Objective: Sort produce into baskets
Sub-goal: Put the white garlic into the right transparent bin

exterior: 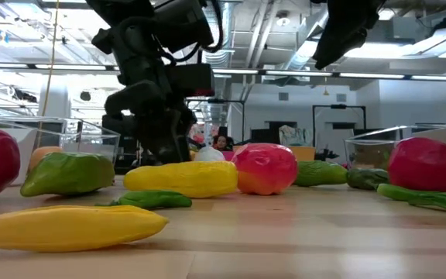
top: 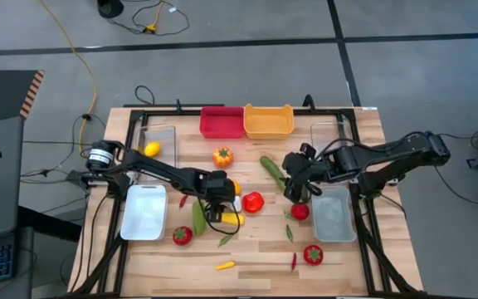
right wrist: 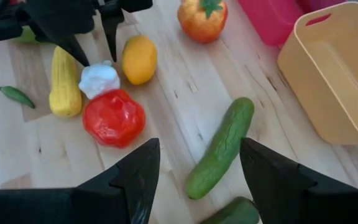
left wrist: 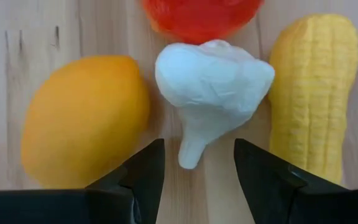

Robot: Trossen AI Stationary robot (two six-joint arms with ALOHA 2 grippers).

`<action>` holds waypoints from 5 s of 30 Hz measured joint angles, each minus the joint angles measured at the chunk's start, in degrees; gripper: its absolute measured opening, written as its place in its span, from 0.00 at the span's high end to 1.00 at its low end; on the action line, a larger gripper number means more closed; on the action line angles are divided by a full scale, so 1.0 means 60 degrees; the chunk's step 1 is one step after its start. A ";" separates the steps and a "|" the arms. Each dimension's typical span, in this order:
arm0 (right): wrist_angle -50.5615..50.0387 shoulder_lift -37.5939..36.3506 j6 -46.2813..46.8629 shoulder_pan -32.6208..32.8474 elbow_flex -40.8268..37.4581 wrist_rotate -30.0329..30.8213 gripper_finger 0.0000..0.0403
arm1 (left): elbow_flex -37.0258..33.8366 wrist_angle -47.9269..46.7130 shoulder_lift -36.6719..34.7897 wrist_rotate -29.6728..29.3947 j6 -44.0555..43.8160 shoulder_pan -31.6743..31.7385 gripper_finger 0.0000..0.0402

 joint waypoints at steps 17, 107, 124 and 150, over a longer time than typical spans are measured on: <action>0.0229 0.0000 -0.0002 0.0045 0.0000 0.0000 0.38 | 0.0003 0.0801 0.0443 -0.0175 0.0173 0.0004 0.55; 0.2447 0.0007 -0.0002 -0.0275 0.0000 -0.1027 0.04 | 0.1177 0.5228 -0.0616 -0.0252 0.1563 0.0834 0.93; 0.2532 0.0007 -0.0016 -0.0275 0.0000 -0.1016 0.26 | 0.1177 0.6177 -0.0616 -0.0262 0.1730 0.0834 0.93; 0.2426 -0.0412 -0.0173 -0.1317 0.0000 -0.0980 0.39 | 0.1173 0.4870 -0.0944 -0.0289 0.1083 0.1094 0.52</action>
